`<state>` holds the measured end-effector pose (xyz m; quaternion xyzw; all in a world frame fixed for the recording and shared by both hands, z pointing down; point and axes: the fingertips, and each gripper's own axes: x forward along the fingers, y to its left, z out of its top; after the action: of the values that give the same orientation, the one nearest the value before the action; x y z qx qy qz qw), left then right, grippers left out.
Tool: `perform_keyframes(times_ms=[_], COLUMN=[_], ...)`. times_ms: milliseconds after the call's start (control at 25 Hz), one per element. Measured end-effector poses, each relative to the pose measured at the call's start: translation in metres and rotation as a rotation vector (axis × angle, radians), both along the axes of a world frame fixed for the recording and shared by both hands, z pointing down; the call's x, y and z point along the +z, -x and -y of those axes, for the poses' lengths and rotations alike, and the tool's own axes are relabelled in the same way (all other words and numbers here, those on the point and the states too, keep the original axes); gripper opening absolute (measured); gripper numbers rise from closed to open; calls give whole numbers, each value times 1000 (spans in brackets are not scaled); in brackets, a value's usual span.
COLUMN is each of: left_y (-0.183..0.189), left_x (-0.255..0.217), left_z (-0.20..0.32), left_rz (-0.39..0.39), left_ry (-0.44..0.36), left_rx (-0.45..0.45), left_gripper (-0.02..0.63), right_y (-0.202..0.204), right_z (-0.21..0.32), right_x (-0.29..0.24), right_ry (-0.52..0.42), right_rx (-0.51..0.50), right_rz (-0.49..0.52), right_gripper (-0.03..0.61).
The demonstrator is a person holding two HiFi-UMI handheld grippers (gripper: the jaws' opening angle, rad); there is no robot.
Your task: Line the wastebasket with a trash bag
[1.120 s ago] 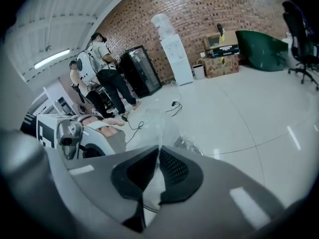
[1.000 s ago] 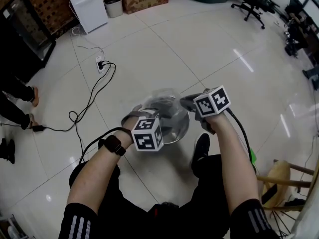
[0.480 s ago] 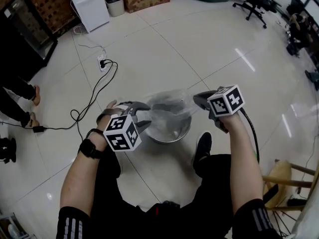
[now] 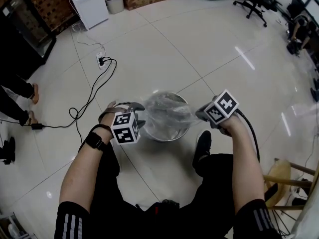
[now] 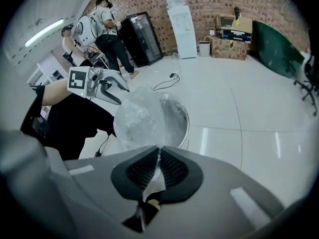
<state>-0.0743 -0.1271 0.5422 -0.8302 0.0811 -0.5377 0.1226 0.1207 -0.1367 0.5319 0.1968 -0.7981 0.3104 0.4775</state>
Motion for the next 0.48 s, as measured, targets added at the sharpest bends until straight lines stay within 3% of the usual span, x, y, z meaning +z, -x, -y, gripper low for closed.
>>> perform_keyframes(times_ms=[120, 240, 360, 440, 480], left_y=[-7, -17, -21, -15, -9], left_x=[9, 7, -9, -20, -22], left_z=[-15, -33, -23, -5, 3], left_rz=[10, -6, -30, -13, 19], left_ry=[44, 49, -73, -146, -170], left_rx=[34, 100, 107, 76, 67], left_gripper=[15, 5, 2, 154, 197], right_y=[-12, -27, -33, -34, -33], right_z=[-1, 2, -2, -1, 0], right_x=[17, 30, 33, 28, 24], right_ry=[11, 18, 37, 28, 22], right_rx=[10, 41, 47, 43, 42], right_rz=[-53, -91, -92, -81, -76], right_gripper=[6, 6, 6, 6, 6])
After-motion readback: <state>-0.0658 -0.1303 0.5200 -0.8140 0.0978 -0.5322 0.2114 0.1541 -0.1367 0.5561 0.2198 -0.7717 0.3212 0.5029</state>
